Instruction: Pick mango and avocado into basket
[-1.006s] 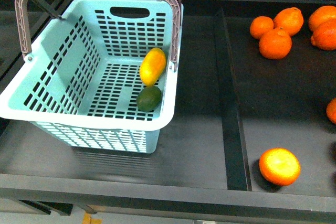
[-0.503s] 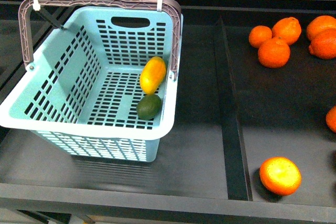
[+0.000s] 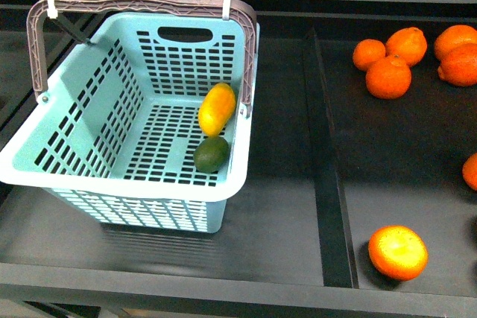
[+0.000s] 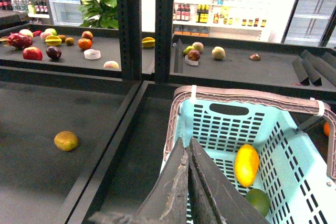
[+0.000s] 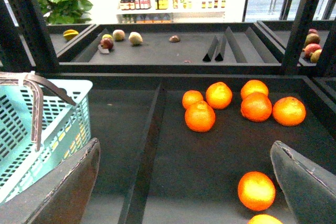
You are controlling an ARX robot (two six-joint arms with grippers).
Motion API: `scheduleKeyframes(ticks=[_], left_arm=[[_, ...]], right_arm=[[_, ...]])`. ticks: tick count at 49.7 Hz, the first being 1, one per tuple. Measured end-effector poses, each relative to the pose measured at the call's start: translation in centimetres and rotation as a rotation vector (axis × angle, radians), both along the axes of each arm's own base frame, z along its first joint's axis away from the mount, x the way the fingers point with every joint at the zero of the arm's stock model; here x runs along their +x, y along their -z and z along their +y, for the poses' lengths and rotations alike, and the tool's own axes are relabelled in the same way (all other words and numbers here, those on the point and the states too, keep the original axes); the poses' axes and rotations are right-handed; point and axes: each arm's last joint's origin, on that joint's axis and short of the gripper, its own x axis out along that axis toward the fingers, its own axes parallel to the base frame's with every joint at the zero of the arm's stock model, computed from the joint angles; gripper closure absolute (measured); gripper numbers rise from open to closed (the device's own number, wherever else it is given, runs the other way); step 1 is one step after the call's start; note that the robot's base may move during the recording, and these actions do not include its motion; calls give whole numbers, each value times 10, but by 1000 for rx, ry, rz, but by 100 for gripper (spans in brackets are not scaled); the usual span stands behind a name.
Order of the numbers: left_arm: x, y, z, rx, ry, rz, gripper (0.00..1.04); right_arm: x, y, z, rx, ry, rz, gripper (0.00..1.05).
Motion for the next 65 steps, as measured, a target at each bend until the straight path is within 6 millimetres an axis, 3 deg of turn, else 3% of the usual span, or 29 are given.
scheduleKeyframes(ticks=[41, 65], left_arm=[[-34, 1, 0, 0, 0, 1, 103], [-35, 1, 0, 0, 0, -5, 103]], right_arm=[[0, 0, 0, 0, 0, 0, 9], [0, 0, 0, 0, 0, 0, 9]])
